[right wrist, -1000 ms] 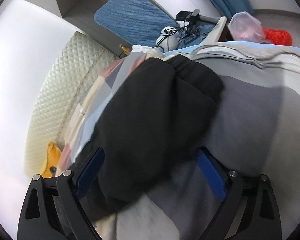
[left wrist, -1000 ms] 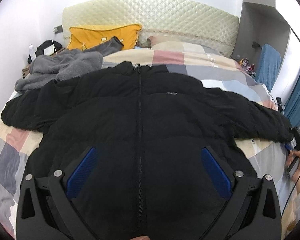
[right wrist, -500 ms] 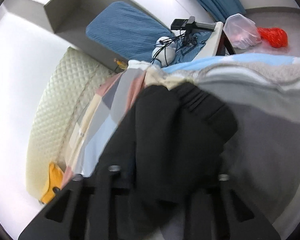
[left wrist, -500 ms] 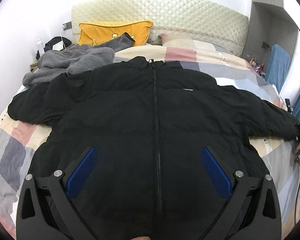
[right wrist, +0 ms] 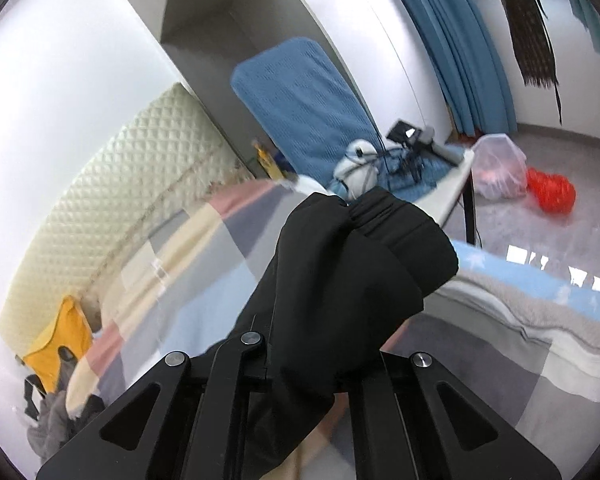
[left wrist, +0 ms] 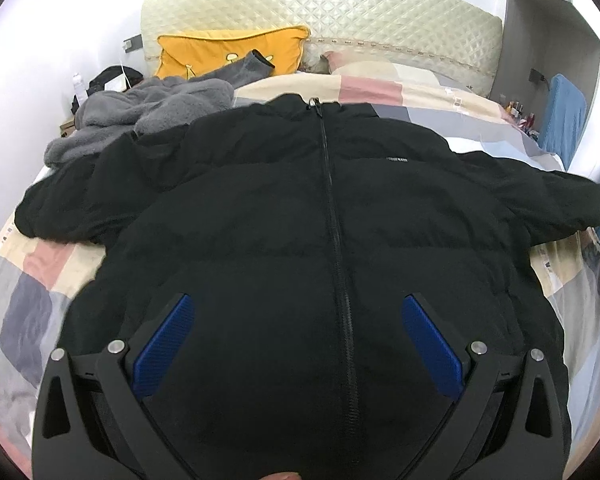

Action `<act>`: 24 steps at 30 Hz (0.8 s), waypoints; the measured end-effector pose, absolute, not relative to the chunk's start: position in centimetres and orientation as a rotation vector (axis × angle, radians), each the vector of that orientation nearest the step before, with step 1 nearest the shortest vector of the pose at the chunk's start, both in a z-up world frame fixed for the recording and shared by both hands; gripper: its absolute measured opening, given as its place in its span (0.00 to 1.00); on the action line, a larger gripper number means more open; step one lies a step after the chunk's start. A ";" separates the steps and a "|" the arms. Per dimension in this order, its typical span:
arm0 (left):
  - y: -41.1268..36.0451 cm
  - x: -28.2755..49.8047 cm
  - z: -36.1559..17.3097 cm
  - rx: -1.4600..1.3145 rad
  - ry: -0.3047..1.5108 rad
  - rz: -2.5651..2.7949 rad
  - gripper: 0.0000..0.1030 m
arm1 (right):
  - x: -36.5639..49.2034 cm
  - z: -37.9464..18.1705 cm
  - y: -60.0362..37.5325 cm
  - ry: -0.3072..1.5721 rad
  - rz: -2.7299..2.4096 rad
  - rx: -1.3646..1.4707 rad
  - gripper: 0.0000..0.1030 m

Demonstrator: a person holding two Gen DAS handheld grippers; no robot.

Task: Fold large clothes
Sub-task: 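Lift the held sleeve and fold it across the jacket body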

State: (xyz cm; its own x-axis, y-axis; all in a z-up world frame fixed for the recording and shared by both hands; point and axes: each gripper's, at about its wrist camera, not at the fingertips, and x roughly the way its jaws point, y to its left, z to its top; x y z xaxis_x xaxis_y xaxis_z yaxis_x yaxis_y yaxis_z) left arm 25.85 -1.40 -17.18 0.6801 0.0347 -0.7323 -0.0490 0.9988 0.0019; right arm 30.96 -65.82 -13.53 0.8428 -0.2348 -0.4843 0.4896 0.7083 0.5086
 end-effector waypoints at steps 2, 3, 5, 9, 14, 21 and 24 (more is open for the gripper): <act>-0.4 26.1 -16.4 -0.013 0.805 0.071 1.00 | 31.5 -11.5 -64.9 0.388 -0.413 0.657 0.03; 0.1 26.1 -16.2 -0.015 0.799 0.074 1.00 | 31.7 -10.2 -64.0 0.379 -0.408 0.636 0.03; 1.2 26.0 -15.6 -0.018 0.782 0.084 1.00 | 32.3 -7.9 -61.9 0.377 -0.393 0.579 0.04; 3.4 25.6 -14.4 -0.025 0.753 0.112 1.00 | 33.5 -2.7 -56.3 0.363 -0.301 0.482 0.05; 5.5 24.7 -13.4 -0.096 0.740 0.097 1.00 | 33.8 2.9 -48.2 0.303 -0.170 0.412 0.06; 7.8 22.5 -12.1 -0.087 0.677 0.096 1.00 | 33.9 5.8 -33.9 0.278 0.026 0.246 0.06; 8.9 22.2 -11.4 -0.067 0.649 0.141 1.00 | 34.4 5.2 -28.3 0.291 0.113 0.229 0.07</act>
State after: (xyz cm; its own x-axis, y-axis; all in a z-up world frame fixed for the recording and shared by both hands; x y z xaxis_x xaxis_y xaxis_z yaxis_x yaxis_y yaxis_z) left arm 22.21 8.94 -11.37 0.7874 0.1100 -0.6065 -0.1518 0.9883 -0.0178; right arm 34.42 -28.29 5.18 0.9519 0.1427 -0.2712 -0.0768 0.9679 0.2395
